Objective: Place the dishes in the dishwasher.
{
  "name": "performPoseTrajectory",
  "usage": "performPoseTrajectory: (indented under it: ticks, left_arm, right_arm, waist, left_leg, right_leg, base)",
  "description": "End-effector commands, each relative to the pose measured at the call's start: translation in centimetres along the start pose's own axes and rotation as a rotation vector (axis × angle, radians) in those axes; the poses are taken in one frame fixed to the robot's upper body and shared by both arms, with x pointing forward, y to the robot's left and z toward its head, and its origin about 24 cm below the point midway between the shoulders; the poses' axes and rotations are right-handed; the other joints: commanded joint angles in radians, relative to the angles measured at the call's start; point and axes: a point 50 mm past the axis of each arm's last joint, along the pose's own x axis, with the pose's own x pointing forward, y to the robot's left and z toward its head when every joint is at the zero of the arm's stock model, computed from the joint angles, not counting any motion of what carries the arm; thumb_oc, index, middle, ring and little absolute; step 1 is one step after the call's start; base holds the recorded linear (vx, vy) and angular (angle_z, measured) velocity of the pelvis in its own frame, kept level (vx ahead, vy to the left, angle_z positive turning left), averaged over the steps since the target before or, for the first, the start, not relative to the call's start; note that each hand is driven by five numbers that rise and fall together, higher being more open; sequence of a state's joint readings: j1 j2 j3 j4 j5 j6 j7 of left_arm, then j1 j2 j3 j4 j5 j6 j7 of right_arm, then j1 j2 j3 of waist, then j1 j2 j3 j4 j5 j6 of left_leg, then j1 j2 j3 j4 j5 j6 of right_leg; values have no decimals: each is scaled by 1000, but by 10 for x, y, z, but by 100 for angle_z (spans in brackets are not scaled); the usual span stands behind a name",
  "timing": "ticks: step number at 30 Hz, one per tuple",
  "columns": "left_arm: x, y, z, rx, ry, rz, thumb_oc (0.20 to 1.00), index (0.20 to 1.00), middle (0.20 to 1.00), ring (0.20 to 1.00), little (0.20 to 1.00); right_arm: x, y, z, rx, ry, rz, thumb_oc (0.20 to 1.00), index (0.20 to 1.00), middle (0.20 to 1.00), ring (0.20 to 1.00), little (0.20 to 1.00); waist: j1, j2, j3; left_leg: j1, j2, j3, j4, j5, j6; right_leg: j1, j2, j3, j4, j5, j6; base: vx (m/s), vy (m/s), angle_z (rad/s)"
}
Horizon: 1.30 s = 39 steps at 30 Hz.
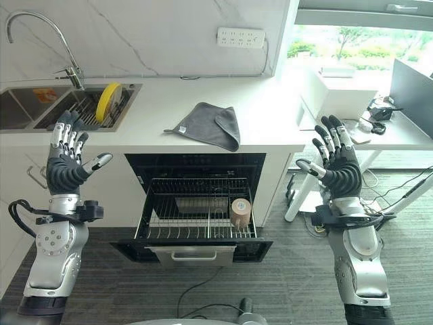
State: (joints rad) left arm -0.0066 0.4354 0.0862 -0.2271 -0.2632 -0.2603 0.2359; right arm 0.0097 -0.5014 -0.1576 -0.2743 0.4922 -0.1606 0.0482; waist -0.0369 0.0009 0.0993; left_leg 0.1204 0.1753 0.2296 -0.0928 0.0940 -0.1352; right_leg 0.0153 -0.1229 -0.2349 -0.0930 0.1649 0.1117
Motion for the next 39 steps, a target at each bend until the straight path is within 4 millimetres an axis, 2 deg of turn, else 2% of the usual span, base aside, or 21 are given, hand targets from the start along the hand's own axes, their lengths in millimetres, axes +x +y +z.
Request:
performPoseTrajectory:
  ticks: [1, 4, 5, 11, 13, 16, 17, 20, 22, 25, 26, 27, 28, 29, 30, 31, 33, 34, 36, 37, 39]
  left_arm:
    - [20, 15, 23, 57, -143, 37, 1000, 1000, 1000, 1000, 1000]
    - [11, 31, 27, 38, -140, 60, 1000, 1000, 1000, 1000, 1000]
    - [19, -6, 28, -277, -145, -122, 1000, 1000, 1000, 1000, 1000]
    - [8, -2, 21, -265, -105, -145, 1000, 1000, 1000, 1000, 1000]
    - [6, -1, 22, -275, -105, -168, 1000, 1000, 1000, 1000, 1000]
    - [5, -5, 25, -319, -116, -187, 1000, 1000, 1000, 1000, 1000]
    - [3, -5, 24, -344, -114, -187, 1000, 1000, 1000, 1000, 1000]
    - [-5, 2, 21, -349, -104, -149, 1000, 1000, 1000, 1000, 1000]
    - [-7, 5, 21, -364, -117, -117, 1000, 1000, 1000, 1000, 1000]
    - [-6, 8, 25, -356, -165, -115, 1000, 1000, 1000, 1000, 1000]
    - [1, 9, 27, -432, -141, -165, 1000, 1000, 1000, 1000, 1000]
    - [1, 7, 24, -413, -106, -215, 1000, 1000, 1000, 1000, 1000]
    - [0, 7, 20, -366, -63, -240, 1000, 1000, 1000, 1000, 1000]
    - [-4, 12, 17, -358, -37, -239, 1000, 1000, 1000, 1000, 1000]
    - [-1, 10, 14, -359, -7, -275, 1000, 1000, 1000, 1000, 1000]
    - [-4, 1, 9, -328, 16, -295, 1000, 1000, 1000, 1000, 1000]
    - [-9, -2, 8, -341, 29, -285, 1000, 1000, 1000, 1000, 1000]
    - [-8, -8, 7, -338, 29, -320, 1000, 1000, 1000, 1000, 1000]
    - [-3, -18, 7, -348, 25, -345, 1000, 1000, 1000, 1000, 1000]
    - [-3, -21, 8, -346, 22, -359, 1000, 1000, 1000, 1000, 1000]
    - [-7, -24, 9, -378, 28, -349, 1000, 1000, 1000, 1000, 1000]
  right_arm:
    - [22, 5, 25, 19, -169, 6, 1000, 1000, 1000, 1000, 1000]
    - [12, -1, 27, -12, -162, 6, 1000, 1000, 1000, 1000, 1000]
    - [15, 8, 36, -102, -213, -24, 1000, 1000, 1000, 1000, 1000]
    - [7, -3, 38, -102, -206, -43, 1000, 1000, 1000, 1000, 1000]
    - [8, -11, 39, -134, -194, -58, 1000, 1000, 1000, 1000, 1000]
    - [11, -17, 44, -182, -198, -49, 1000, 1000, 1000, 1000, 1000]
    - [12, -21, 48, -222, -198, -49, 1000, 1000, 1000, 1000, 1000]
    - [11, -27, 54, -215, -212, -27, 1000, 1000, 1000, 1000, 1000]
    - [14, -26, 56, -222, -198, -11, 1000, 1000, 1000, 1000, 1000]
    - [28, -21, 64, -193, -236, -4, 1000, 1000, 1000, 1000, 1000]
    - [24, -22, 65, -247, -227, -11, 1000, 1000, 1000, 1000, 1000]
    - [12, -28, 62, -234, -202, -39, 1000, 1000, 1000, 1000, 1000]
    - [2, -30, 56, -173, -161, -73, 1000, 1000, 1000, 1000, 1000]
    - [3, -24, 45, -166, -113, -44, 1000, 1000, 1000, 1000, 1000]
    - [-1, -24, 43, -179, -101, -61, 1000, 1000, 1000, 1000, 1000]
    - [-10, -26, 42, -157, -107, -90, 1000, 1000, 1000, 1000, 1000]
    - [-20, -28, 40, -131, -107, -125, 1000, 1000, 1000, 1000, 1000]
    - [-17, -22, 37, -102, -131, -142, 1000, 1000, 1000, 1000, 1000]
    - [-7, -19, 35, -74, -152, -179, 1000, 1000, 1000, 1000, 1000]
    - [-5, -19, 34, -73, -156, -182, 1000, 1000, 1000, 1000, 1000]
    - [-8, -22, 34, -91, -138, -181, 1000, 1000, 1000, 1000, 1000]
  waist:
    - [26, -32, 23]
    - [34, -32, 16]
    - [-52, -16, 13]
    - [-45, -18, -6]
    - [-39, -23, 9]
    - [-46, -41, 37]
    - [-57, -45, 47]
    - [-68, -25, 34]
    - [-68, -2, 30]
    - [-65, 23, 58]
    - [-65, 7, 82]
    - [-55, -18, 94]
    - [-43, -28, 101]
    - [-21, -21, 92]
    - [-40, -20, 86]
    - [-59, -37, 86]
    - [-70, -43, 83]
    - [-64, -35, 84]
    - [-72, -15, 72]
    - [-78, -11, 68]
    - [-80, -27, 76]
  left_leg:
    - [22, -37, -6, 6, -127, 57]
    - [22, -36, -14, 6, -119, 48]
    - [25, -154, -69, 6, -193, 120]
    - [16, -123, -56, 6, -151, 100]
    - [-19, -117, -45, 94, -150, 77]
    - [-107, -47, 22, 261, -129, 41]
    - [-102, 18, 40, 270, -100, 22]
    - [-22, 114, -28, 86, 2, -10]
    - [-13, 186, -97, 6, 59, -44]
    - [-29, 207, -136, 42, 18, -76]
    - [-98, 155, -105, 201, -110, -66]
    - [-150, 90, -139, 313, -202, -35]
    - [-127, 45, -88, 278, -198, -11]
    - [-72, 16, -50, 173, -166, 22]
    - [-58, -23, -73, 121, -154, 60]
    - [-55, -74, -86, 106, -159, 88]
    - [-6, -136, -80, 32, -147, 108]
    - [17, -152, -58, 10, -147, 116]
    - [38, -150, -55, 8, -150, 112]
    - [27, -147, -32, 86, -169, 99]
    - [-107, -95, -27, 411, -77, 26]
  right_leg:
    - [86, -24, -41, 6, -134, 33]
    - [94, -19, -50, 6, -141, 28]
    - [70, 33, 154, 6, -154, 12]
    - [74, 72, 173, 6, -165, -17]
    - [85, 65, 179, 6, -172, -24]
    - [94, 42, 144, 6, -160, -33]
    - [97, 30, 121, 6, -157, -35]
    - [90, 3, 148, 6, -163, -19]
    - [77, -40, 179, 6, -154, 4]
    - [13, -130, 237, 89, -161, 65]
    - [0, -222, 242, 138, -154, 120]
    - [-3, -295, 221, 143, -86, 122]
    - [-29, -356, 140, 170, 17, 115]
    - [-44, -291, 84, 222, -26, 97]
    - [-48, -110, 148, 287, -157, 69]
    - [-60, 45, 158, 336, -207, 31]
    - [-45, 137, 139, 264, -198, 1]
    - [-43, 128, 82, 202, -175, 2]
    - [-38, 138, 84, 180, -175, -8]
    - [-15, 141, 82, 172, -206, -35]
    - [19, 129, 96, 152, -209, -79]
  base:
    - [18, -86, 3]
    - [56, -54, 9]
    - [6, -84, 17]
    - [-17, -247, -1]
    - [11, -119, -5]
    - [-28, 25, 44]
    - [14, 260, 94]
    - [145, 629, 59]
    - [147, 780, -7]
    - [113, 1072, -13]
    - [187, 1188, 42]
    - [305, 1398, 64]
    - [294, 1147, 59]
    - [297, 1047, -100]
    - [252, 804, -148]
    - [202, 452, -65]
    - [157, 132, 18]
    - [146, -110, -103]
    - [132, -231, -51]
    - [96, -218, 54]
    - [16, -107, 30]
